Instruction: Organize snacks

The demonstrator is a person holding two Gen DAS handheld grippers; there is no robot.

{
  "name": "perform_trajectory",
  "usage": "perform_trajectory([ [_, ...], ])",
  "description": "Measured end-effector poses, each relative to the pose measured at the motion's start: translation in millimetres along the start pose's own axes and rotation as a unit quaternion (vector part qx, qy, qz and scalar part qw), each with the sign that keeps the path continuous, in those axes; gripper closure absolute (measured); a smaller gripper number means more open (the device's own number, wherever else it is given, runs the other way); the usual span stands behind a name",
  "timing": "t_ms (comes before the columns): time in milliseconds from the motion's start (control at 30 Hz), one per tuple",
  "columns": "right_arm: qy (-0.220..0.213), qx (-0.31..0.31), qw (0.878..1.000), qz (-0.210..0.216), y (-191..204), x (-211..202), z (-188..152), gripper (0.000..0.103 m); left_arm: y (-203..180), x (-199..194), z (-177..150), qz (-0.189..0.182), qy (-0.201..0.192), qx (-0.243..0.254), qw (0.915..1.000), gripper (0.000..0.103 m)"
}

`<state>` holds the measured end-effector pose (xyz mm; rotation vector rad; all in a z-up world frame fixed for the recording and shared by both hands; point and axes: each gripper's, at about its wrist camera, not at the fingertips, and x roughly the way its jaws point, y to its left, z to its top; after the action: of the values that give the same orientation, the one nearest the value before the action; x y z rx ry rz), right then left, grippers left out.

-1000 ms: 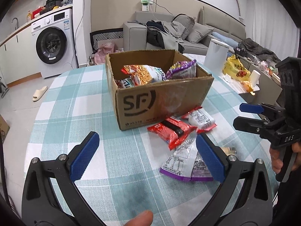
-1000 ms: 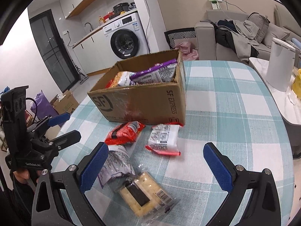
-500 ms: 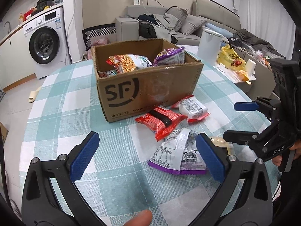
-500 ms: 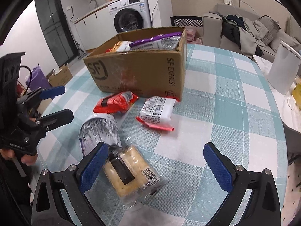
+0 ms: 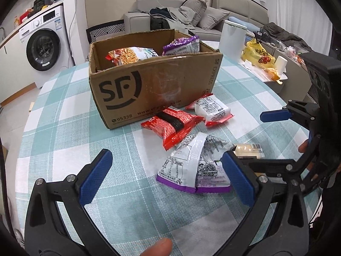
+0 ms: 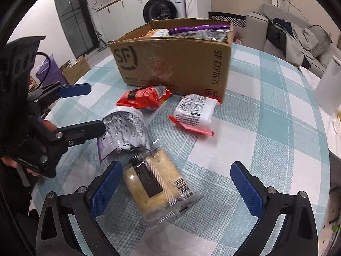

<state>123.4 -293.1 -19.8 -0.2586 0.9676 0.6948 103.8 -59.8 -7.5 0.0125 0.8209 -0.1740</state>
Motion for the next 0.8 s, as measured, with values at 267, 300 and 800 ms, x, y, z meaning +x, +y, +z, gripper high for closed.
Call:
perform_trajectory([
  [267, 0.022, -0.022, 0.999, 0.010, 10.1, 11.2, -4.5, 0.000, -0.6, 7.4, -2.8, 0.000, 0.009, 0.001, 1.0000, 0.001],
  [300, 0.025, -0.025, 0.999, 0.011, 11.4, 11.8, -5.6, 0.000, -0.5, 8.1, -2.8, 0.000, 0.009, 0.001, 1.0000, 0.001],
  [800, 0.053, -0.022, 0.998, -0.009, -4.5, 17.8, -17.0, 0.000, -0.5, 22.8, -5.6, -0.008, 0.022, -0.010, 0.9997, 0.001],
])
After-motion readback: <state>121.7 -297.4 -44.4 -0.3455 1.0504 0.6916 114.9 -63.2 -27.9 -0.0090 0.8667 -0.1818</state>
